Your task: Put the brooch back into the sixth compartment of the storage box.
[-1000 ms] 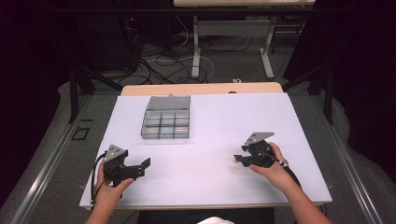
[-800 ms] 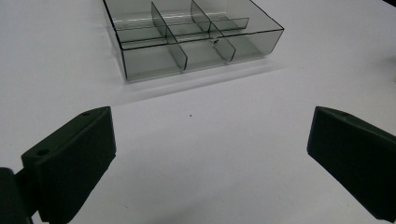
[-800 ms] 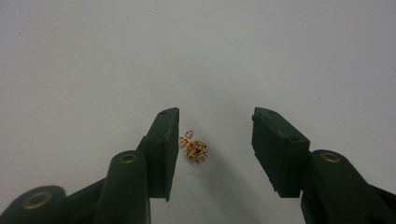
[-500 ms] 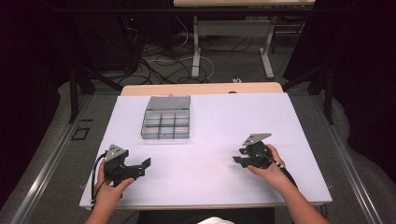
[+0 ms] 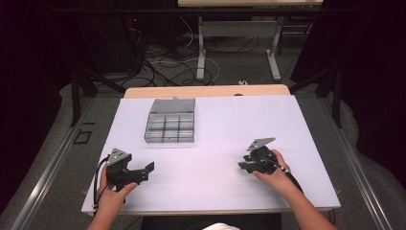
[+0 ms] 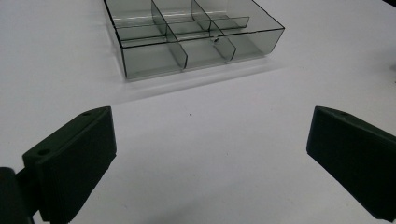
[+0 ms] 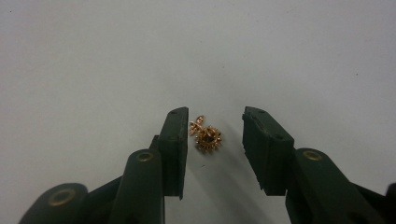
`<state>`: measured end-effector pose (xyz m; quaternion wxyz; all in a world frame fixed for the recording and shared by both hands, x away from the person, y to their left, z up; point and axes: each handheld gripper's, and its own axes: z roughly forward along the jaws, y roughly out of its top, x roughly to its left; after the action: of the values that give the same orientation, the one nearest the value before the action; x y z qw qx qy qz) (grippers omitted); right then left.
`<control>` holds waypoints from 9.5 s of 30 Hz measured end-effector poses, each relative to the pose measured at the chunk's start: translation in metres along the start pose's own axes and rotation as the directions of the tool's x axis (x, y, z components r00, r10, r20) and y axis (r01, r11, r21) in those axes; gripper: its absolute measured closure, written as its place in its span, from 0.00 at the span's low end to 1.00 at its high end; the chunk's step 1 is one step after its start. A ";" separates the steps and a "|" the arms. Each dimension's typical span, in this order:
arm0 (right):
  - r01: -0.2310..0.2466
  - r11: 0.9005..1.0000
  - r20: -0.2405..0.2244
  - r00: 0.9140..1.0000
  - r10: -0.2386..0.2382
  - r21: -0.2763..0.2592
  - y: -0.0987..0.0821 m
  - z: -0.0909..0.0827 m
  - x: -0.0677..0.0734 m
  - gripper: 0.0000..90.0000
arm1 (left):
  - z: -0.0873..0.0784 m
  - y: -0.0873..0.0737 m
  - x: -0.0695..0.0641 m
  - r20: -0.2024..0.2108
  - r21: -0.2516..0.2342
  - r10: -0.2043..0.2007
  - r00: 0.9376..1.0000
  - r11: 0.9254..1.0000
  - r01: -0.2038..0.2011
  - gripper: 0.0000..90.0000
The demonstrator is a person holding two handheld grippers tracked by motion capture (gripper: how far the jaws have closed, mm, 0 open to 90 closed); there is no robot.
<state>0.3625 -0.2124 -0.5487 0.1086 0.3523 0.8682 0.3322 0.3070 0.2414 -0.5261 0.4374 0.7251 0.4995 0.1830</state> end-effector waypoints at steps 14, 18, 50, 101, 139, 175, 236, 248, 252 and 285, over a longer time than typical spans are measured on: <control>0.013 1.000 -0.010 1.000 -0.013 -0.003 -0.001 0.004 0.001 0.77 | 0.001 0.000 0.000 0.003 0.001 -0.002 1.000 1.000 0.002 0.02; 0.017 1.000 -0.008 1.000 -0.017 0.000 -0.001 0.004 0.001 0.79 | 0.001 0.000 0.000 0.005 0.004 0.000 1.000 1.000 0.000 0.02; 0.022 1.000 -0.007 1.000 -0.022 -0.005 -0.001 0.003 0.004 0.87 | 0.002 0.000 0.000 0.007 0.008 0.000 1.000 1.000 0.000 0.02; -0.090 0.991 0.039 0.995 0.094 -0.094 0.001 -0.009 -0.010 0.88 | 0.003 0.000 0.000 0.017 0.011 0.001 1.000 1.000 -0.001 0.02; -0.121 0.987 -0.012 0.993 0.121 -0.104 0.043 -0.008 -0.007 0.88 | 0.004 -0.001 0.000 -0.005 0.019 0.004 1.000 1.000 -0.004 0.03; -0.113 0.989 -0.027 0.993 0.111 -0.098 0.097 0.003 0.000 0.88 | 0.005 -0.001 0.001 -0.003 0.022 -0.003 1.000 1.000 0.003 0.03; -0.080 0.996 -0.028 0.997 0.079 -0.049 0.170 0.051 0.028 0.88 | 0.004 -0.001 0.003 0.002 0.027 0.001 1.000 1.000 -0.001 0.03; -0.074 0.995 -0.032 0.997 0.072 -0.067 0.177 0.065 0.036 0.88 | 0.004 0.000 0.003 0.004 0.027 0.003 1.000 1.000 -0.004 0.03; -0.068 0.997 -0.036 0.997 0.066 -0.042 0.178 0.068 0.038 0.88 | 0.004 0.000 0.003 0.005 0.027 0.003 1.000 1.000 -0.003 0.03; -0.104 0.993 -0.038 0.994 0.102 -0.057 0.180 0.100 0.044 0.87 | 0.005 -0.001 0.003 0.010 0.029 -0.002 1.000 1.000 0.002 0.03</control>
<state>0.4701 -0.0370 -0.5050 0.0865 0.3872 0.8405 0.3691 0.3115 0.2418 -0.5303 0.4296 0.7315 0.5008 0.1718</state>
